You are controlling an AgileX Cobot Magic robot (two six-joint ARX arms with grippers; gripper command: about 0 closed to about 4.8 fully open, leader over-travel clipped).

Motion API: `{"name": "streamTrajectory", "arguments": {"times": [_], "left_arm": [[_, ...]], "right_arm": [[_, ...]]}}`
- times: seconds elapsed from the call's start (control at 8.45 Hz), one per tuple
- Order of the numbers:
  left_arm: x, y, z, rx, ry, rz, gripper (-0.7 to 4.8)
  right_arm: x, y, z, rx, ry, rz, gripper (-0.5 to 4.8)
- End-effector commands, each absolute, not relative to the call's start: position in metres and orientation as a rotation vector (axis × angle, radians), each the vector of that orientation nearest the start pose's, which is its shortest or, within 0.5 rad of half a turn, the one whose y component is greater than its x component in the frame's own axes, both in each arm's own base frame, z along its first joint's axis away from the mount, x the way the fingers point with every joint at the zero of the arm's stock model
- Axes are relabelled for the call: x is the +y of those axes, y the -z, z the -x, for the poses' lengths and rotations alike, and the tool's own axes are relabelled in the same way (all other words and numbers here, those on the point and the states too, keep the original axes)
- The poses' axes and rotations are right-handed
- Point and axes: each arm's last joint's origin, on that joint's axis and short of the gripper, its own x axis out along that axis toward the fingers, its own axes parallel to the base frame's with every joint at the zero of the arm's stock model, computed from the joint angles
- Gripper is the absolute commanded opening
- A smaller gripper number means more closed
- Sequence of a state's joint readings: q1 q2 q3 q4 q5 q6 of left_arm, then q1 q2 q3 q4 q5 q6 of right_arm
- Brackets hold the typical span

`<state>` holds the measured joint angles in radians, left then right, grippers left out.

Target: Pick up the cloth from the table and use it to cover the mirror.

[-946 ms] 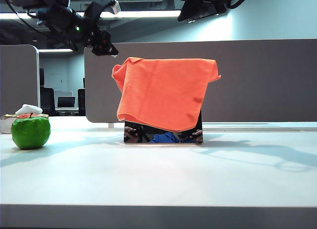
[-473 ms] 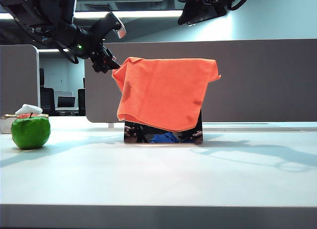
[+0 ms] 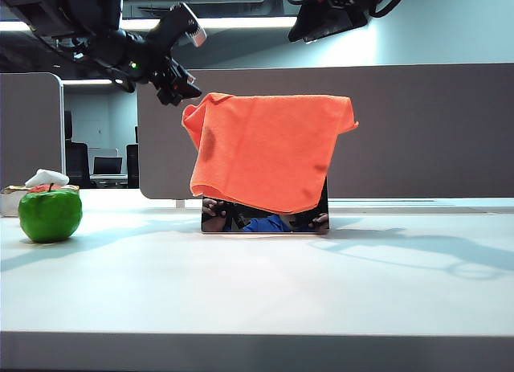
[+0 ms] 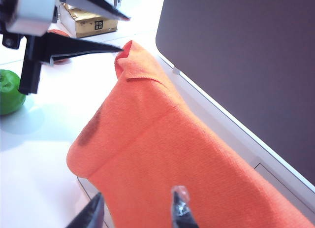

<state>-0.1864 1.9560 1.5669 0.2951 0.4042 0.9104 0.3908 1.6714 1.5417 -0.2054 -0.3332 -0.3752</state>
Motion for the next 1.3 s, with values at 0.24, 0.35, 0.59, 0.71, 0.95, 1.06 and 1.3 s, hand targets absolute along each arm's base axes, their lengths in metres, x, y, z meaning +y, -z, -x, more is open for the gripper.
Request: {"name": "streamTrajectory", "arguments": {"times": [0.24, 0.35, 0.59, 0.71, 0.95, 1.06, 1.3], "left_arm": [[-0.099, -0.306, -0.451, -0.191, 0.683, -0.822, 1.86], [-0.099, -0.306, -0.451, -0.188, 0.685, -0.823, 1.86], [-0.099, -0.305, -0.451, -0.184, 0.684, -0.825, 1.85], [-0.1, -0.297, -0.457, -0.164, 0.674, -0.829, 1.84], [-0.1, -0.292, -0.46, -0.159, 0.673, -0.828, 1.84], [-0.1, -0.295, -0.463, -0.177, 0.645, -0.835, 1.74], [-0.102, -0.304, -0.472, -0.193, 0.627, -0.816, 1.46]], "right_arm": [[0.156, -0.366, -0.353, 0.197, -0.772, 0.365, 1.76], [0.156, -0.366, -0.353, 0.197, -0.772, 0.365, 1.75], [0.156, -0.365, -0.353, 0.198, -0.772, 0.365, 1.75], [0.156, -0.365, -0.353, 0.2, -0.773, 0.364, 1.75], [0.156, -0.365, -0.352, 0.205, -0.774, 0.364, 1.75], [0.156, -0.365, -0.352, 0.205, -0.775, 0.364, 1.75], [0.156, -0.365, -0.352, 0.207, -0.777, 0.364, 1.75]]}}
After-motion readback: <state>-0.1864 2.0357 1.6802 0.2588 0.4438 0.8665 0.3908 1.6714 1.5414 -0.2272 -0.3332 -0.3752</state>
